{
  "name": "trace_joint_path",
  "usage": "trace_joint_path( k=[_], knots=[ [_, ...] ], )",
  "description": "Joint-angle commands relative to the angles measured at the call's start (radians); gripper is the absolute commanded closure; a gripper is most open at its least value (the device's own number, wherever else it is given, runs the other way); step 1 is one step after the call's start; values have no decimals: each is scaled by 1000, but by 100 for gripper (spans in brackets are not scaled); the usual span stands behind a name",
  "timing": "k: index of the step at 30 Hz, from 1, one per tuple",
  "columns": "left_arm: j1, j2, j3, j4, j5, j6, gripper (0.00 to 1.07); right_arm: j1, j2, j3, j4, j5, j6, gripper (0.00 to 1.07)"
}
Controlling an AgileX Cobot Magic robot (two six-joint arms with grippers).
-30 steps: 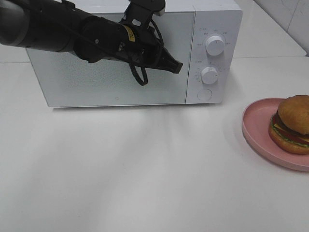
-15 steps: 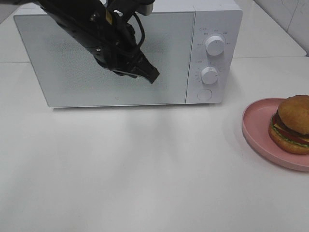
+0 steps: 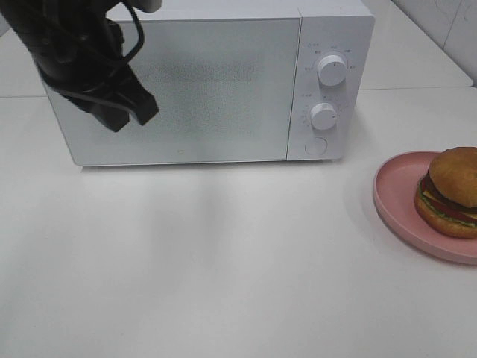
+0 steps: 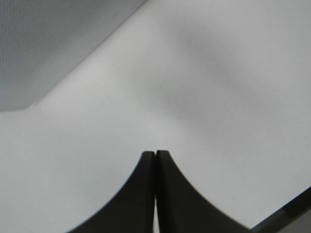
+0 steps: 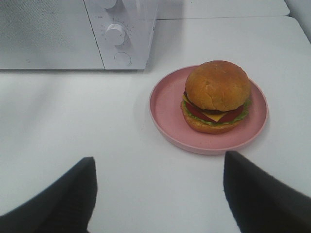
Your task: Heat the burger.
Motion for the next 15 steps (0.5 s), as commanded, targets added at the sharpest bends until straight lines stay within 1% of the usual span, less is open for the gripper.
trace_joint_path(
  k=[1,2,3,4,5,6,7,8,9,10,11,12,13,14,15],
  knots=[
    [87,-9,-4,-1,121,-4,106,-8,-25,1,7,-9,-11,38],
    [137,-9,-4,-9,159,-4,106,-8,-25,1,7,-9,-11,38],
    [137,-9,-4,-9,159,-4,106,-8,-25,1,7,-9,-11,38],
    [198,-9,-4,-27,189,-9,106,-8,-25,1,7,-9,-11,38],
    [198,-9,-4,-27,189,-9,106,-8,-25,1,7,-9,-11,38],
    [231,-9,-4,-36,199,-12,106,-8,-25,1,7,-9,-11,38],
    [289,-9,-4,-51,214,-32,106,-8,-25,1,7,-9,-11,38],
    [289,-9,-4,-51,214,-32,106,-8,-25,1,7,-9,-11,38],
    [319,-9,-4,-54,226,-48,106,-8,-25,1,7,-9,-11,38],
    [370,-15,1,-53,226,-84,106,-8,-25,1,7,-9,-11,38],
    [370,-15,1,-53,226,-84,106,-8,-25,1,7,-9,-11,38],
    [413,-35,28,-47,226,-98,106,-8,-25,1,7,-9,-11,38],
    [434,-52,43,-43,226,-105,106,-8,-25,1,7,-9,-11,38],
    [434,-52,43,-43,226,-105,106,-8,-25,1,7,-9,-11,38],
    [471,-89,83,-25,226,-110,106,-8,-25,1,7,-9,-11,38]
  ],
)
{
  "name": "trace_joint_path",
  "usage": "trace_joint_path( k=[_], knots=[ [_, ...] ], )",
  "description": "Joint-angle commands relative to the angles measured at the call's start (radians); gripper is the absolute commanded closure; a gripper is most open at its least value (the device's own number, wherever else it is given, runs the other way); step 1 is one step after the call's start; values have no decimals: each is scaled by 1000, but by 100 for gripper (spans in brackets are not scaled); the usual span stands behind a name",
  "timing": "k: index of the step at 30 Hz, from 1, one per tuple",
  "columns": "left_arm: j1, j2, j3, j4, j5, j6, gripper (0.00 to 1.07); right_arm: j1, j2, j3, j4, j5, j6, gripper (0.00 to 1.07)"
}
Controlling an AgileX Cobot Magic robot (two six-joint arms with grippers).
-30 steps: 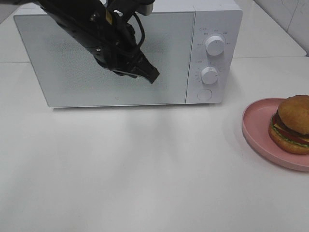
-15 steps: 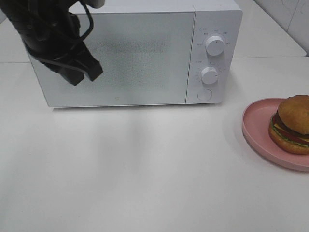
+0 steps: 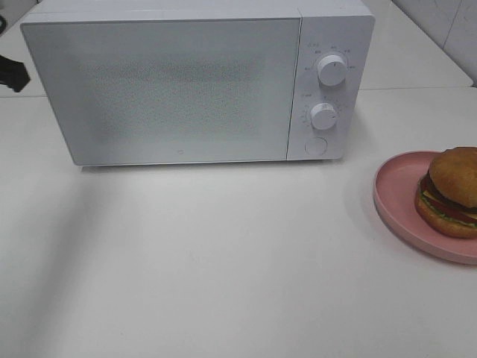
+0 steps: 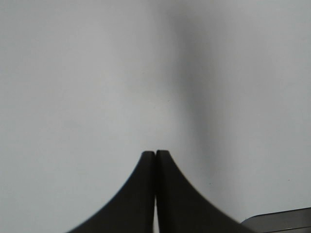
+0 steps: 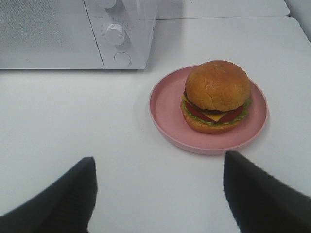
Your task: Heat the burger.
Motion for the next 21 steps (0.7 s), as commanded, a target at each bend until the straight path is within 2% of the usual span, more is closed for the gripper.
trace_joint_path(
  k=[1,5,7,8,9,10,11,15,17,18,20,21],
  knots=[
    [56,-74,61,23,64,-28,106,-8,-25,1,7,-9,-11,38],
    [93,-159,124,47,62,-54,106,-8,-25,1,7,-9,-11,38],
    [105,-266,183,69,22,-93,106,-8,-25,1,7,-9,-11,38],
    [105,-266,183,69,22,-93,106,-8,-25,1,7,-9,-11,38],
    [105,-342,222,75,-14,-124,106,-8,-25,1,7,-9,-11,38],
    [105,-342,222,75,-14,-124,106,-8,-25,1,7,-9,-11,38],
    [105,-429,269,73,-45,-142,106,-8,-25,1,7,-9,-11,38],
    [105,-550,331,73,-60,-142,106,-8,-25,1,7,-9,-11,38],
    [105,-670,394,73,-56,-125,106,-8,-25,1,7,-9,-11,38],
    [105,-670,394,73,-56,-125,106,-8,-25,1,7,-9,-11,38],
    [105,-800,462,72,-57,-113,106,-8,-25,1,7,-9,-11,38],
    [105,-800,462,72,-57,-113,106,-8,-25,1,7,-9,-11,38]
  ],
)
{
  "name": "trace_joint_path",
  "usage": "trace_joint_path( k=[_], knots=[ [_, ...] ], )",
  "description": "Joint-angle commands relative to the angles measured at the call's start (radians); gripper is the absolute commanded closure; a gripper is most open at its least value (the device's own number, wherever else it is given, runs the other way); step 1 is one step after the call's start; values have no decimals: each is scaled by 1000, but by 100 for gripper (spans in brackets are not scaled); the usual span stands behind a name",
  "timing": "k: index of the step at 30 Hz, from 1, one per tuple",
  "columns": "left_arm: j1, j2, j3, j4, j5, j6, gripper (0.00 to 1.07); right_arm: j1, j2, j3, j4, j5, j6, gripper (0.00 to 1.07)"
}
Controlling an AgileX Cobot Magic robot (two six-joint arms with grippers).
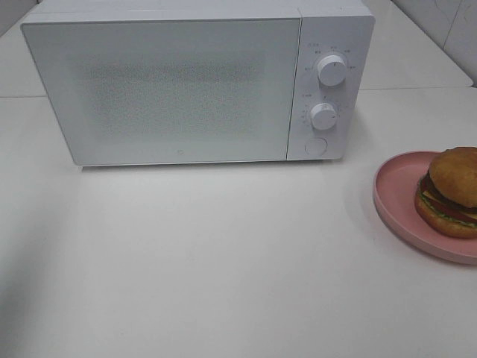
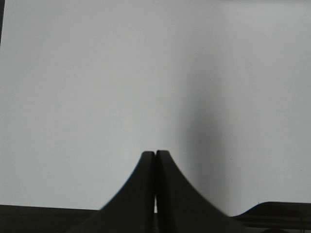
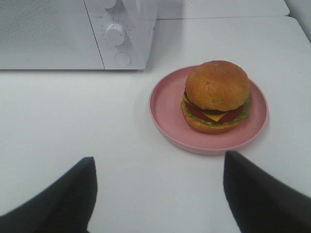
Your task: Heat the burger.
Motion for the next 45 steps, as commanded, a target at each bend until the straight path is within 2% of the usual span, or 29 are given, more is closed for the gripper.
trace_joint_path(
  k=[1,5,6,7,9,12,17,19,20,22,25,27,34,45],
  knots=[
    [3,-180,88,0,-7,9,106,-8,-25,1,7,-9,-11,38],
    [3,-296,134,-1,7,10,106,-8,-25,1,7,-9,-11,39],
    [3,-375,157,-1,23,28,106,-8,-25,1,7,-9,-11,39],
    [3,-375,157,-1,23,28,106,-8,-25,1,7,-9,-11,39],
    [3,-505,200,-1,44,89,106,-8,-25,1,7,-9,-11,39],
    [3,-540,212,-3,45,101,106,-8,-25,1,7,-9,-11,39],
    [3,-689,271,-30,45,146,106,-8,-25,1,7,-9,-11,39],
    [3,-762,305,-78,30,200,106,-8,-25,1,7,-9,-11,39],
    [3,-762,305,-78,30,200,106,-8,-25,1,7,-9,-11,39],
    [3,-832,350,-165,-14,284,106,-8,-25,1,7,-9,-11,39],
    [3,-844,365,-188,-27,311,106,-8,-25,1,7,-9,-11,39],
    [3,-856,422,-232,-46,384,106,-8,-25,1,7,-9,-11,39],
    [3,-855,453,-263,-119,388,106,-8,-25,1,7,-9,-11,39],
    [3,-855,452,-262,-119,388,106,-8,-25,1,7,-9,-11,39]
  ],
)
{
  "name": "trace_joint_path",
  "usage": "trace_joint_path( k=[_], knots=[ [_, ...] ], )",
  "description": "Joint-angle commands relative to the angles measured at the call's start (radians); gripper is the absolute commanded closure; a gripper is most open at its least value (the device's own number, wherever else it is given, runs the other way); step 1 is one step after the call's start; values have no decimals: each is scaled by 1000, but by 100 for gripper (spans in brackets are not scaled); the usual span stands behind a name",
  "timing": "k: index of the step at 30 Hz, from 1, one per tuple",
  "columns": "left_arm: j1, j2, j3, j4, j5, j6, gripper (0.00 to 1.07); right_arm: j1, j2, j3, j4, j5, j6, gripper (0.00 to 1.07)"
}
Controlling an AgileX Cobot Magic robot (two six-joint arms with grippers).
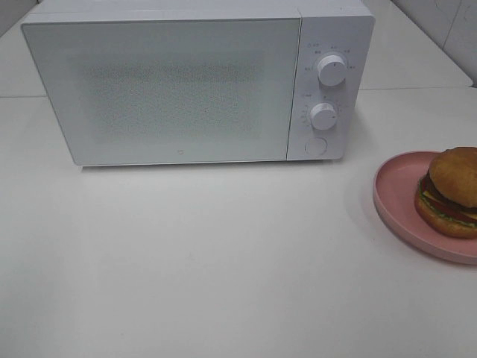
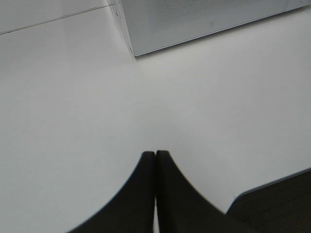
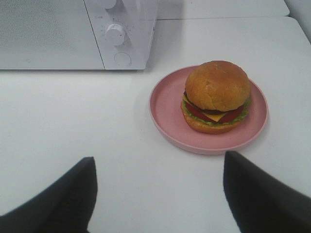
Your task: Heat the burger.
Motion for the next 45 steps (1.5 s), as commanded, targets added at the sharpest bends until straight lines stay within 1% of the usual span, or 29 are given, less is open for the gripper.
trace_joint_path(
  k=[1,10,13,15,16,17,20,22,26,45],
  knots=[
    [3,-8,2,-8,-14,-1,106,-8,-25,1,7,-9,-11,39],
    [3,-8,2,-8,-14,-1,106,-8,-25,1,7,-9,-11,39],
    [5,-15,2,-7,-14,-1,106,-22,-25,1,10,-9,-12,39],
    [36,-24,2,-4,-14,-1,106,-63,-25,1,9,-9,-12,39],
    [36,-24,2,-4,-14,-1,106,-63,-25,1,9,-9,-12,39],
    [66,-31,2,-5,-14,-1,106,-75,-25,1,9,-9,-10,39],
    [97,-48,2,-5,-14,-1,106,-75,-25,1,9,-9,-12,39],
    [102,-58,2,-5,-14,-1,106,-75,-25,1,9,-9,-12,39],
    [100,-121,2,-5,-14,-1,106,-75,-25,1,9,-9,-12,39],
    [99,-117,2,-4,-14,-1,106,-75,-25,1,9,-9,-10,39]
  ],
)
